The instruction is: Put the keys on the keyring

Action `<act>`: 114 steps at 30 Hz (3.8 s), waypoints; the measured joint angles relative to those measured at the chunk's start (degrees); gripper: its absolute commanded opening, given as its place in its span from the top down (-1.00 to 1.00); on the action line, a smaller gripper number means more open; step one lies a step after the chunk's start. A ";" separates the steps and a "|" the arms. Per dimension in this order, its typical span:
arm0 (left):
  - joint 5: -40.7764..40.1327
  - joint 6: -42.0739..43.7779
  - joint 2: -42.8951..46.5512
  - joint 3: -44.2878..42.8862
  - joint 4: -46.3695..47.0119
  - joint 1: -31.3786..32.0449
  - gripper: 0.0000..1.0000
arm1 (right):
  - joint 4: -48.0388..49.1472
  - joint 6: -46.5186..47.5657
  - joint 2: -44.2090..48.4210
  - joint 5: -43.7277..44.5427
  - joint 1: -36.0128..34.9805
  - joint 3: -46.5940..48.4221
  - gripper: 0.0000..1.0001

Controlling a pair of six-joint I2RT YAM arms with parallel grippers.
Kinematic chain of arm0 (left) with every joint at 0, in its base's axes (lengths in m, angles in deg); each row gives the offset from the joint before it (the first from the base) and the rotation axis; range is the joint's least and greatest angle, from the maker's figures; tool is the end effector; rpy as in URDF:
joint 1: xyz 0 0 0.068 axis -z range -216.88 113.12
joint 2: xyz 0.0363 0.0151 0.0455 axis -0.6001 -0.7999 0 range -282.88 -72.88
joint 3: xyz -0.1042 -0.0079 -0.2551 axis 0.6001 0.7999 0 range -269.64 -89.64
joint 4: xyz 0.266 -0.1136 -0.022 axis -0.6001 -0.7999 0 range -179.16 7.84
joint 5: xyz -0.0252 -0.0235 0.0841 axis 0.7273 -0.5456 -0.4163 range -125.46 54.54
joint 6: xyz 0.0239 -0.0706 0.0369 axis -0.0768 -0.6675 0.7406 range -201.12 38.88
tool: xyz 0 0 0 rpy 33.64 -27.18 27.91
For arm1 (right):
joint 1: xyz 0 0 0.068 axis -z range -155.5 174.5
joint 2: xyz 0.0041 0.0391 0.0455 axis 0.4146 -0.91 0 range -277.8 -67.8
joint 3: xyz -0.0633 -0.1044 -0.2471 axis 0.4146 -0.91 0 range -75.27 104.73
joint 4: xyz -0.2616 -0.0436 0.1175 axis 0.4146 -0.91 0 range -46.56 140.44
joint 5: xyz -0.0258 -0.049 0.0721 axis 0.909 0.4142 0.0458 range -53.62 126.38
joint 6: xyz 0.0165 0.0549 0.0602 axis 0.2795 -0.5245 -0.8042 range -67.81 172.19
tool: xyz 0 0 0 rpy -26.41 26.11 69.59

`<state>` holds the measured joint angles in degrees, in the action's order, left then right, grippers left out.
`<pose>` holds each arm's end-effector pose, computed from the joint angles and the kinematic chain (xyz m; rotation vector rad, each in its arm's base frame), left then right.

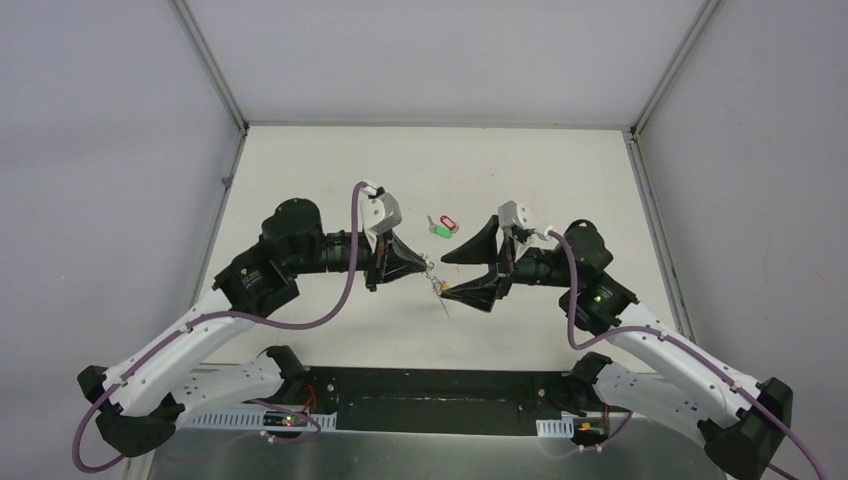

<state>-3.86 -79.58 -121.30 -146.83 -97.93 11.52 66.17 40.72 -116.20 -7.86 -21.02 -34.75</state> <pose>0.1312 -0.2053 0.3979 1.1293 1.3935 -1.0637 0.1380 0.2129 0.3519 -1.0894 1.2089 1.3340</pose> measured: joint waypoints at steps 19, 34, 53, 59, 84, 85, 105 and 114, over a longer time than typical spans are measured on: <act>-7.21 -0.35 -11.32 -21.51 -33.77 0.00 1.00 | -5.57 -1.49 -9.09 -0.13 -1.20 7.65 -0.23; -16.04 -15.17 -13.97 -21.99 -35.76 0.00 1.00 | -20.79 9.68 -12.31 17.49 -12.11 11.72 -0.06; -19.15 -25.11 -14.91 -23.06 -37.55 0.02 1.00 | -29.49 17.81 -16.33 32.00 -17.70 15.96 1.00; -20.17 -26.75 -16.83 -25.97 -39.56 0.00 1.00 | -37.29 17.90 -19.52 37.46 -19.19 22.67 1.00; -28.09 -45.18 -17.49 -25.14 -42.69 -0.04 1.00 | -41.00 17.57 -22.08 44.28 -21.49 25.22 1.00; -28.33 -45.94 -17.05 -24.85 -42.51 -0.04 1.00 | -40.85 17.57 -22.03 44.24 -21.49 25.22 1.00; -22.36 -38.03 -18.49 -25.40 -40.44 -0.11 1.00 | -45.55 21.81 -21.46 43.32 -21.46 26.69 1.00; -21.88 -38.49 -23.23 -27.96 -42.95 -0.13 1.00 | -51.47 21.38 -24.37 47.04 -21.40 29.99 1.00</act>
<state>-25.74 -118.07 -144.53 -174.78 -140.88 11.39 14.69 62.10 -140.57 39.17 -42.42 -4.77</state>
